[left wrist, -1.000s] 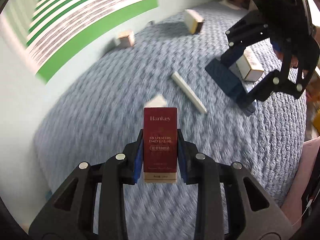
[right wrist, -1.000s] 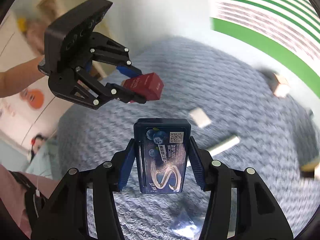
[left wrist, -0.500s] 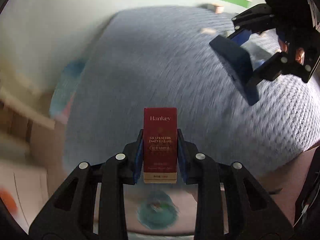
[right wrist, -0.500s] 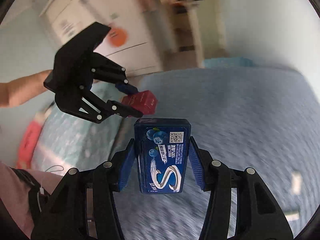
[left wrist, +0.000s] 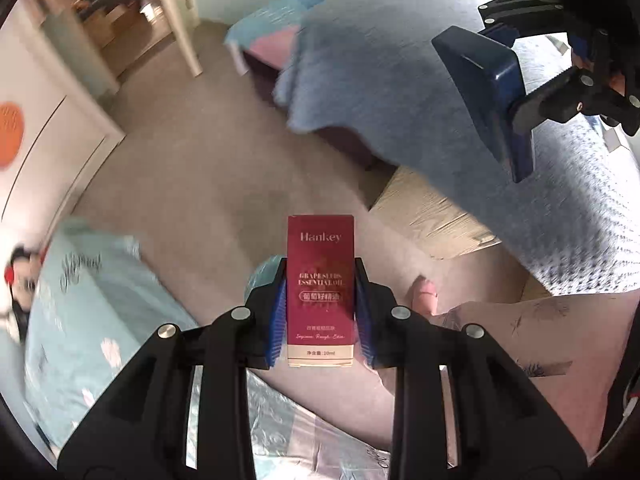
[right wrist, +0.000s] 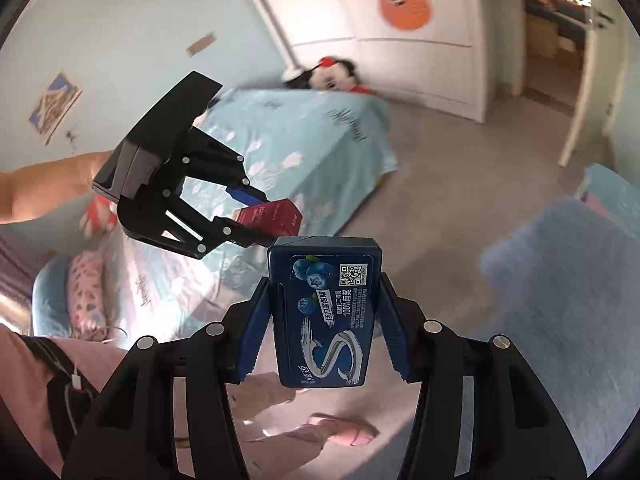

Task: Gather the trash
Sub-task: 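Carry box and gum pack over the teal wastebasket and open both grippers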

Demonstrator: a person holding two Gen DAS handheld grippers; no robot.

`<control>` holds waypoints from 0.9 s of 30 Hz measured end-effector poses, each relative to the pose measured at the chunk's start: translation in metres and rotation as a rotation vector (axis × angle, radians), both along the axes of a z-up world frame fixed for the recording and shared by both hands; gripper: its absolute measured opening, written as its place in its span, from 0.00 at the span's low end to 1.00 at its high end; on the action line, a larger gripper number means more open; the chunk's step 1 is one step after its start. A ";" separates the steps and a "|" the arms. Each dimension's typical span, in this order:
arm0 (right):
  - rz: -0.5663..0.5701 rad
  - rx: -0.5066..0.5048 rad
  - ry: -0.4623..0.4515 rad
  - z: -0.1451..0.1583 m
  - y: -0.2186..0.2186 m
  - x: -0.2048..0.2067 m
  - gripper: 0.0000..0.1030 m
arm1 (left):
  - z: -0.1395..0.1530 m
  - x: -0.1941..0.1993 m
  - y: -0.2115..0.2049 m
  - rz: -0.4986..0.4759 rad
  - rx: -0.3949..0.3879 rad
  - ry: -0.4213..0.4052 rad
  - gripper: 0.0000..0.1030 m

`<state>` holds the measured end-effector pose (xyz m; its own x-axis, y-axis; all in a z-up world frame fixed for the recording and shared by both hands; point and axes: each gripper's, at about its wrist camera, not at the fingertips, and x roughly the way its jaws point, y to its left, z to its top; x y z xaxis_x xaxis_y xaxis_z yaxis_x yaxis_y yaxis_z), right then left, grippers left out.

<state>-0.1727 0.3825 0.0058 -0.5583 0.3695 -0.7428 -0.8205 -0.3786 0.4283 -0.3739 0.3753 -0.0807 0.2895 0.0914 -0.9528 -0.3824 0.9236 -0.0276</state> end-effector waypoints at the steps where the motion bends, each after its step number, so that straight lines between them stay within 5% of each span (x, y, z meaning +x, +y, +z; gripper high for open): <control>1: 0.012 -0.013 0.001 -0.004 0.011 -0.011 0.51 | -0.003 -0.008 0.005 0.011 -0.006 0.001 0.27; 11: 0.067 -0.122 0.007 -0.059 0.072 -0.095 0.51 | -0.056 -0.060 0.041 0.101 -0.115 0.002 0.27; 27: 0.078 -0.227 -0.016 -0.107 0.093 -0.121 0.51 | -0.103 -0.069 0.060 0.107 -0.188 0.004 0.27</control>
